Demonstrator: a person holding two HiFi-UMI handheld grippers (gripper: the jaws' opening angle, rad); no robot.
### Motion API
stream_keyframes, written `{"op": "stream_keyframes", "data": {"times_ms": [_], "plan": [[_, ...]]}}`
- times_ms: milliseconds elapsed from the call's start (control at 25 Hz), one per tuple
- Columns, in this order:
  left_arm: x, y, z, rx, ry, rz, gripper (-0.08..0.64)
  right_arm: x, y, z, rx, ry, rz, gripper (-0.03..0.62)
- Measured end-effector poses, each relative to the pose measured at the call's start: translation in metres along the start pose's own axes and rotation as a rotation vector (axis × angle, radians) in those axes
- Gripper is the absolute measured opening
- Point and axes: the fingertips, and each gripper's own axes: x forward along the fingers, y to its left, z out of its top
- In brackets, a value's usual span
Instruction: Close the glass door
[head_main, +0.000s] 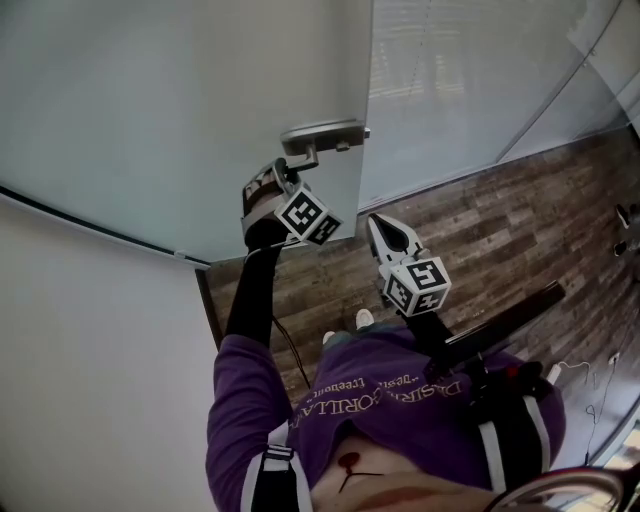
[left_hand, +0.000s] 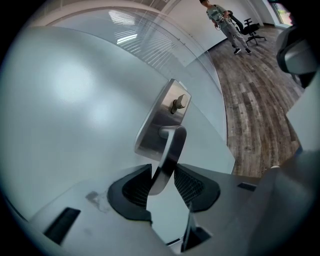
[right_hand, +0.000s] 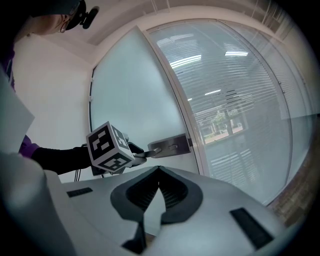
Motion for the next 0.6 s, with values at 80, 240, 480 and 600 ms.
{"op": "stream_keyframes", "data": {"times_ms": [80, 240, 480, 600], "plan": [[0.003, 0.002, 0.001, -0.006, -0.002, 0.004, 0.140, 0.001, -0.004, -0.002, 0.001, 0.005, 0.001, -0.003], [0.010, 0.005, 0.000, -0.013, 0.019, 0.000, 0.140, 0.005, -0.004, -0.002, 0.001, 0.007, 0.016, -0.003], [0.017, 0.009, 0.002, -0.020, 0.015, -0.024, 0.140, 0.013, -0.004, -0.002, 0.013, 0.015, 0.012, -0.003], [0.022, 0.012, 0.008, -0.012, 0.014, -0.037, 0.140, 0.022, -0.008, 0.006, 0.021, 0.008, 0.007, -0.003]]}}
